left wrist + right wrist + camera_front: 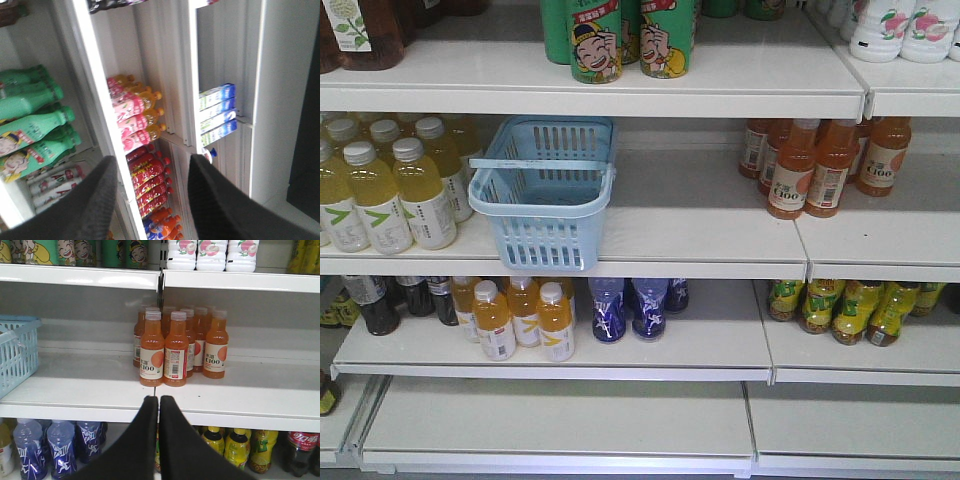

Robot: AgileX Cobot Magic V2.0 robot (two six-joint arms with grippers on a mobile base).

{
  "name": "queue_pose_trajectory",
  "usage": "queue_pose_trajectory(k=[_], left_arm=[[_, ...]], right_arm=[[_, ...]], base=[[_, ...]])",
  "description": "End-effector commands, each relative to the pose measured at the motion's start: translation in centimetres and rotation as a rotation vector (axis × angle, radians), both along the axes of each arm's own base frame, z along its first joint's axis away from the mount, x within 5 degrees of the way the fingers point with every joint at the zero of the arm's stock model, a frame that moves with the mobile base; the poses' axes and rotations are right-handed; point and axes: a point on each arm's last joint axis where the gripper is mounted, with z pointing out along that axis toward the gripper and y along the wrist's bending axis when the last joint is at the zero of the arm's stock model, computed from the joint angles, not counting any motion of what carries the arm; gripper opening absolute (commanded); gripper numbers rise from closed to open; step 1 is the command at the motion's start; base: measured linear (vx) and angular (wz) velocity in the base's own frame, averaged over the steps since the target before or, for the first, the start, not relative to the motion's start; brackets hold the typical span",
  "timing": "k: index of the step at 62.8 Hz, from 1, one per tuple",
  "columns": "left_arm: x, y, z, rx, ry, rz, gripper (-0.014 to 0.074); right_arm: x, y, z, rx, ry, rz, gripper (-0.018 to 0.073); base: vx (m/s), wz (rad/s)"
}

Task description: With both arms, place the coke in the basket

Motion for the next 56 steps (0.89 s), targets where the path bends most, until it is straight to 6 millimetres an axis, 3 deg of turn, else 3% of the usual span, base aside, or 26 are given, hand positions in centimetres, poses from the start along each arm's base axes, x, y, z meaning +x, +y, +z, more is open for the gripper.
queue_pose_trajectory(k=[1,9,18,28,49,56], left_arm=[[0.8,0.1,2.1,0.058,-0.010,0.050,0.0349],[3.5,-0.2,3.3,0.140,0.069,0.066,0.0349],[7.8,-0.6,3.1,0.259,0.195,0.079,0.0339],[12.6,-0.9,1.6,0.352,0.341,0.077,0.0279],[20.4,-1.4,-3.3,0.326,0.648,0.004,-0.0004],[22.5,-1.5,-4.3,0.432,0.690,0.014,-0.0008]], right_arm=[[-0.1,0.0,0.4,-0.014,-0.077,0.001,-0.0006],[-0.1,0.0,0.4,-0.014,-0.077,0.001,-0.0006],[-0.1,0.0,0.4,-0.014,-0.077,0.001,-0.0006],[-0.1,0.0,0.4,-0.014,-0.077,0.001,-0.0006],[-0.1,0.0,0.4,-0.014,-0.077,0.001,-0.0006],[-0.1,0.0,0.4,-0.014,-0.077,0.001,-0.0006]], base=[[0.00,0.00],[0.00,0.00],[0.00,0.00],[0.00,0.00],[0.00,0.00],[0.00,0.00]])
